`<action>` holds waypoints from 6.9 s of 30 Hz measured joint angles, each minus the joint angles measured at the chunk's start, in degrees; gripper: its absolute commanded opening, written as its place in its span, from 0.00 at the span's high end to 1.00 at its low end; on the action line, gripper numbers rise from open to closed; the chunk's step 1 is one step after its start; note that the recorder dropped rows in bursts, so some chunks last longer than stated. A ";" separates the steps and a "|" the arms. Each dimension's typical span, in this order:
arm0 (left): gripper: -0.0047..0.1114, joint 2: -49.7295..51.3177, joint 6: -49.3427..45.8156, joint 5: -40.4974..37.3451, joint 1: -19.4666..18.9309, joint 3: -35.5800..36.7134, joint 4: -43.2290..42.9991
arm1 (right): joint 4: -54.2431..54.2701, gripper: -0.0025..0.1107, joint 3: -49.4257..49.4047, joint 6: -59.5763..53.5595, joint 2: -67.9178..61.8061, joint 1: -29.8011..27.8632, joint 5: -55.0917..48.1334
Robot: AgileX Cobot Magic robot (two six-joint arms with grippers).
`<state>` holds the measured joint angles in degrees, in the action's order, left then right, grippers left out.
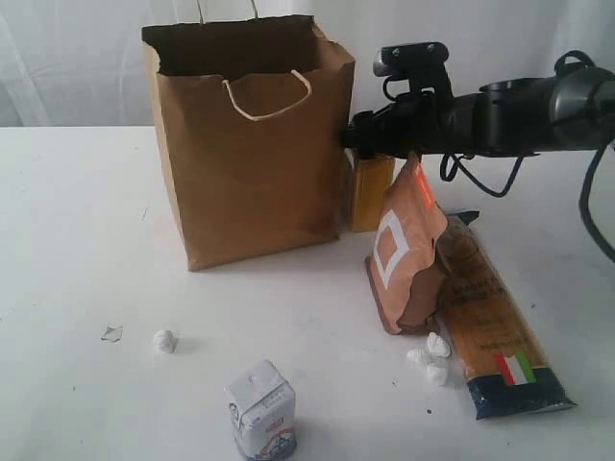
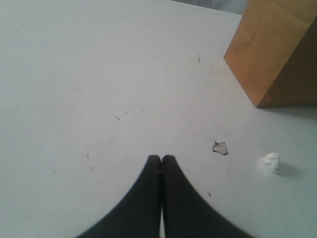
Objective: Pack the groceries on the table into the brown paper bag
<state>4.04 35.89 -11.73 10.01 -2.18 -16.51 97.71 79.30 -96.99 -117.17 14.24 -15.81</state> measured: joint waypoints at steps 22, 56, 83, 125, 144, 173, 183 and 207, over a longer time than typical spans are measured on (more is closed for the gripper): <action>0.96 0.00 0.00 0.00 0.00 0.00 0.88 | -6.77 0.80 0.03 -0.22 -2.27 0.00 -1.32; 0.96 0.00 0.00 0.00 0.00 0.00 0.88 | -13.48 0.98 -0.59 27.25 17.64 -23.79 -23.99; 0.96 0.00 0.00 1.48 0.00 0.00 0.88 | -4.39 0.98 5.83 30.47 32.80 -7.88 -37.77; 0.96 0.00 0.00 2.92 0.00 0.00 0.88 | 1.17 0.95 5.27 -23.54 15.60 16.09 8.36; 0.96 0.00 0.00 3.20 0.00 0.00 0.88 | 2.15 0.34 4.97 -22.37 16.05 16.09 10.96; 0.96 0.00 0.00 3.77 0.00 0.00 0.88 | 2.26 0.35 2.59 -6.91 23.09 16.09 26.37; 0.96 0.00 0.00 3.77 0.00 0.00 -3.04 | 2.30 0.68 -17.31 -8.89 35.07 16.09 60.36; 0.96 0.00 -13.07 -4.72 0.00 -12.14 -5.19 | -0.71 0.98 -43.73 15.04 36.56 -29.33 -8.42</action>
<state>4.04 22.82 -16.46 10.01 -14.32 -21.70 97.00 35.57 -81.96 -80.61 -15.09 -24.23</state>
